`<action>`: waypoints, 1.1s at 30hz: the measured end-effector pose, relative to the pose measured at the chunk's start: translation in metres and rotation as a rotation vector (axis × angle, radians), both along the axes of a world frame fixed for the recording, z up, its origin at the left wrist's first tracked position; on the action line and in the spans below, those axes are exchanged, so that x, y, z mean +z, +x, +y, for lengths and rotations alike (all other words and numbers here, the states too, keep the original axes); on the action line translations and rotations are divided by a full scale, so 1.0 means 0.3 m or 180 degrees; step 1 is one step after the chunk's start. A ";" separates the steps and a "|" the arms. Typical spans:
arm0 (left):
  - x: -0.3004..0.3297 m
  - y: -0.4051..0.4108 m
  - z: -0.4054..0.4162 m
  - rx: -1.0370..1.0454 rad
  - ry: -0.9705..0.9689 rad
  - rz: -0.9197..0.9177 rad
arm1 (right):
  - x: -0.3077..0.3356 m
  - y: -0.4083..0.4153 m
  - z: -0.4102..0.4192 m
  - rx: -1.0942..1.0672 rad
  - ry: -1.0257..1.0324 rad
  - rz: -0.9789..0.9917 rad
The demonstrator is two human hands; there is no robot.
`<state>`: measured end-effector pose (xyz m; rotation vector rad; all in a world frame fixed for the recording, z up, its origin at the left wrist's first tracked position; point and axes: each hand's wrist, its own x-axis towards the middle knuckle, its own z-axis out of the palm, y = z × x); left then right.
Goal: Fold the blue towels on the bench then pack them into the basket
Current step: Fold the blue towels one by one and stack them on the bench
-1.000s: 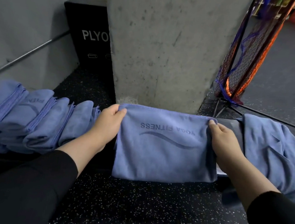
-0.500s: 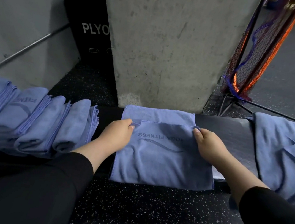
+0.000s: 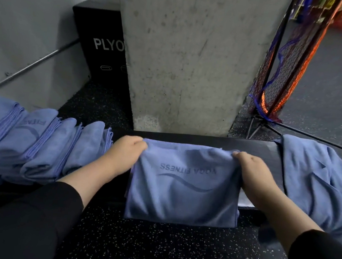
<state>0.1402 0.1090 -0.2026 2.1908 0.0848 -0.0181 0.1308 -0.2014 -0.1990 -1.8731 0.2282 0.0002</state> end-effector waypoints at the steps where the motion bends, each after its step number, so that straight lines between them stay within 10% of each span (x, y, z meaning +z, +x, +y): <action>1: 0.010 0.005 0.003 0.0218 -0.0435 -0.0097 | 0.012 0.015 0.000 -0.0192 0.0215 0.0002; 5: -0.009 0.072 0.009 0.0858 -0.0620 -0.0274 | -0.004 0.110 0.012 -0.0422 0.0110 -0.0181; 15: -0.200 0.147 0.000 0.0162 0.1778 -0.0197 | -0.188 0.247 0.055 0.0209 -0.2052 -0.0005; 33: -0.273 0.279 0.021 0.0001 0.2532 -0.0278 | -0.253 0.332 0.032 0.0400 -0.2972 -0.0217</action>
